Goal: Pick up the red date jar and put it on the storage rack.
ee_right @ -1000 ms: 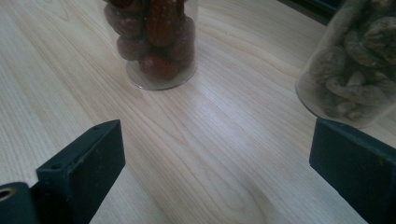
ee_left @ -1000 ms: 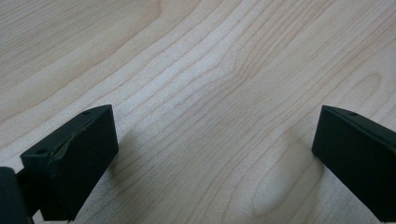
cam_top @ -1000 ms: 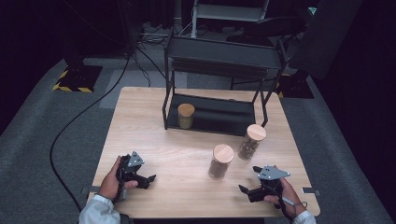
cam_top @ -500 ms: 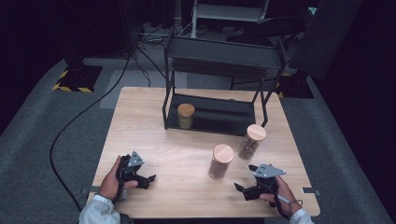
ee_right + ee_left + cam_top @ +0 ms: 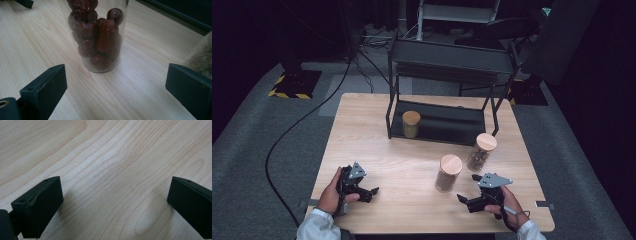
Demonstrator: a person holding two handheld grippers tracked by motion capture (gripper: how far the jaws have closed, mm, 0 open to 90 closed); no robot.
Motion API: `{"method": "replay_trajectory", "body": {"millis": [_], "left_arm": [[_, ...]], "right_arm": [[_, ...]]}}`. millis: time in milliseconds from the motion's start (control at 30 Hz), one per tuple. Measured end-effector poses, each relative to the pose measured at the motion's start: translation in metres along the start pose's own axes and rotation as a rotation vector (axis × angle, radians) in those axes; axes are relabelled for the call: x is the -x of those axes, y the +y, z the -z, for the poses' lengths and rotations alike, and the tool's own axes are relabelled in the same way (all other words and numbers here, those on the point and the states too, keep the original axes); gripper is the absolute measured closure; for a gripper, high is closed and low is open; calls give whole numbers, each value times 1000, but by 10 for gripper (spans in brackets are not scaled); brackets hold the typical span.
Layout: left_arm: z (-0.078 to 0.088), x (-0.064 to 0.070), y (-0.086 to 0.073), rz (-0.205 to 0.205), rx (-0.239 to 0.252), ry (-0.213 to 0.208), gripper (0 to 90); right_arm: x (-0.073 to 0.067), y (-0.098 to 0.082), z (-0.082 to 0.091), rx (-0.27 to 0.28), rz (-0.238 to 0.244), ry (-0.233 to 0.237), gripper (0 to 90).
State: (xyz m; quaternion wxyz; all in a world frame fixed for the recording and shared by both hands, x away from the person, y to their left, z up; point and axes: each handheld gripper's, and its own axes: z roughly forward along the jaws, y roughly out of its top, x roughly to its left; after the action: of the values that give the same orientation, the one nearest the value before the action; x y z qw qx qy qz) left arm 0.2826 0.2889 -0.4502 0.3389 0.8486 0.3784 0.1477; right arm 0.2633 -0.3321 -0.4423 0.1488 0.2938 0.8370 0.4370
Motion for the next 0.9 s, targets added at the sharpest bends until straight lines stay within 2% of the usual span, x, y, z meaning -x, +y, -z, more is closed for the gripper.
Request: {"method": "replay_trajectory", "body": {"millis": [300, 900], "left_arm": [[0, 0, 0, 1, 0, 0, 2], [0, -1, 0, -2, 0, -2, 2]], "right_arm": [[-6, 9, -11, 9, 24, 11, 37], [-12, 20, -30, 14, 13, -9, 39]]}}
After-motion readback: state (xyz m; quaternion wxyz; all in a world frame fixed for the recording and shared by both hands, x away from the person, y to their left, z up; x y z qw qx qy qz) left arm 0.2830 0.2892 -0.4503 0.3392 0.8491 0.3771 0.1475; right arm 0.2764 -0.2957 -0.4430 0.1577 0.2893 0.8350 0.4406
